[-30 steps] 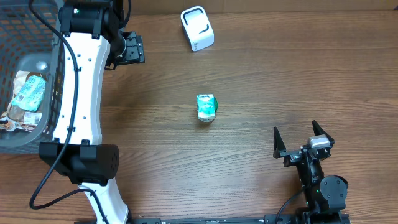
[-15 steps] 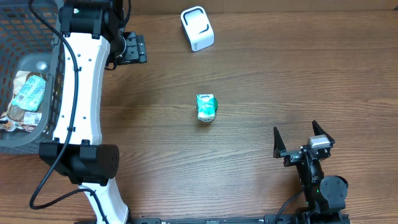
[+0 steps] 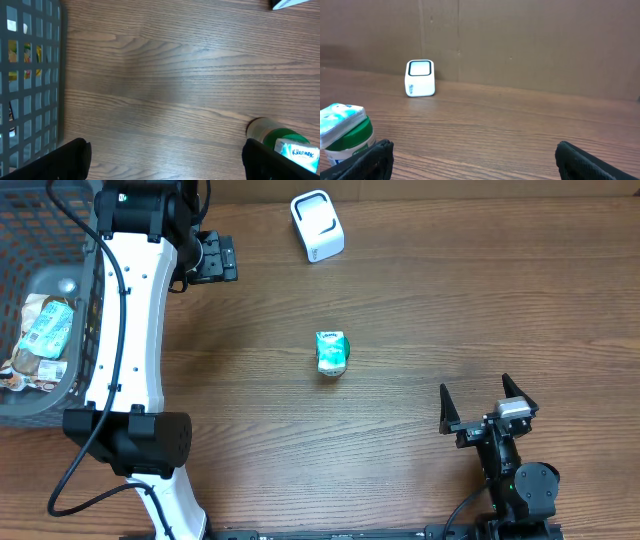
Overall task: Scan the item barcode
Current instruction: 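Withdraw the left gripper to the left beside the basket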
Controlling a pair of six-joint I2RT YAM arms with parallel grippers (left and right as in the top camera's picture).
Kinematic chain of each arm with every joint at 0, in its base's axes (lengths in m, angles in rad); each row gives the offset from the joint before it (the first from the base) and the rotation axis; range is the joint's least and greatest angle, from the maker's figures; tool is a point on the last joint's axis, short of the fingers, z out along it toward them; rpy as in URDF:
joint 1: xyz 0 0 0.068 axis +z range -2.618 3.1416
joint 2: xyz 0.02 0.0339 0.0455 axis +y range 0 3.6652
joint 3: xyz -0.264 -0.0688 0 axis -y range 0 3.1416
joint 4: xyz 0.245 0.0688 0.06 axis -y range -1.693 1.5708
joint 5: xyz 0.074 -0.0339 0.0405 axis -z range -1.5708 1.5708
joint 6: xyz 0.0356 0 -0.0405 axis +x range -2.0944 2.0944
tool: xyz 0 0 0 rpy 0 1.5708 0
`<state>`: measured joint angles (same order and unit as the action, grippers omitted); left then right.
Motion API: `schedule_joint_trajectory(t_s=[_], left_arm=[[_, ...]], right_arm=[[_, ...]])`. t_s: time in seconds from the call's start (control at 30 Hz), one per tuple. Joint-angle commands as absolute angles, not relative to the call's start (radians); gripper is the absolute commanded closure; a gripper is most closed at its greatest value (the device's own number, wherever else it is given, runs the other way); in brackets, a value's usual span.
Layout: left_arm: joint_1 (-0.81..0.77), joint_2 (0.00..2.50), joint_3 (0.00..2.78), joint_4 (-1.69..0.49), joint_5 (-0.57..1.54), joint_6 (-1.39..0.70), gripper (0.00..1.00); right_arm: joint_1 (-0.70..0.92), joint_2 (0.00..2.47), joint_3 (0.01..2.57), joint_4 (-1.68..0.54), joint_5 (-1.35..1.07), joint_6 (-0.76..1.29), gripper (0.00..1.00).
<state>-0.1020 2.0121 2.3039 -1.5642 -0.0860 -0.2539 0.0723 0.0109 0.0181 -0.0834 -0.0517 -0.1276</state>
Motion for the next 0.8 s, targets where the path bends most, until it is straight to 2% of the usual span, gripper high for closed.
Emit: schedule_joint_trajectory(t_s=[0.0,0.17,0.27,0.77], left_arm=[[-0.099,1.983,2.327,-1.566,-0.078,-0.247,0.07],[-0.099,1.983,2.327,-1.566,-0.078,-0.247,0.07],[-0.099,1.983,2.327,-1.566,-0.083,-0.247,0.00],[-0.098,1.983,2.327,-1.544,-0.192,-0.246,0.00]], right_arm=[[0.070,0.003,0.008,-0.081,-0.046,-0.129,0.00],[0.070,0.003,0.008,-0.081,-0.046,-0.129,0.00],[0.070,0.003,0.008,-0.081,-0.046,-0.129,0.00],[0.070,0.003,0.008,-0.081,-0.046,-0.129,0.00]])
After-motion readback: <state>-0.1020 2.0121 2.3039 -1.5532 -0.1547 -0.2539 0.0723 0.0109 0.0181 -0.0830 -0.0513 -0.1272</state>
